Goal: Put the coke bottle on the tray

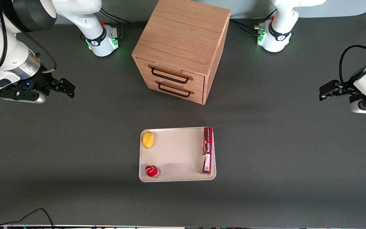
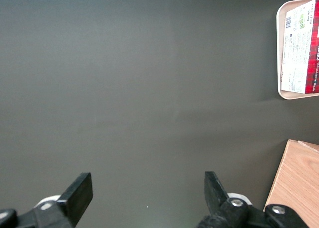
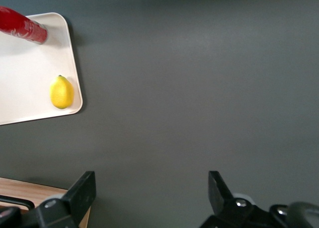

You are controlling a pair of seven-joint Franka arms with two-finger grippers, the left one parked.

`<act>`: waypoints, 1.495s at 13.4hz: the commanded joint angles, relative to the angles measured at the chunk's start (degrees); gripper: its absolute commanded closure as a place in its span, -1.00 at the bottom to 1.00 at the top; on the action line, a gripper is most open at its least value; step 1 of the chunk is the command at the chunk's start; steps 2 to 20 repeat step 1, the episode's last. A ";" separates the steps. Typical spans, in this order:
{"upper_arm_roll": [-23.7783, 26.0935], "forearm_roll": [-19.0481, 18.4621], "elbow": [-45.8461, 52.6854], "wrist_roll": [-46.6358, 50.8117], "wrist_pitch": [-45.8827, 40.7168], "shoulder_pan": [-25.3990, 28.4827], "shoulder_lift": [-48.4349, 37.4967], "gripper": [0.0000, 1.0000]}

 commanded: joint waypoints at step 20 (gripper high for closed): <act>0.87 1.48 1.01 -1.55 0.01 -1.15 0.45 -1.00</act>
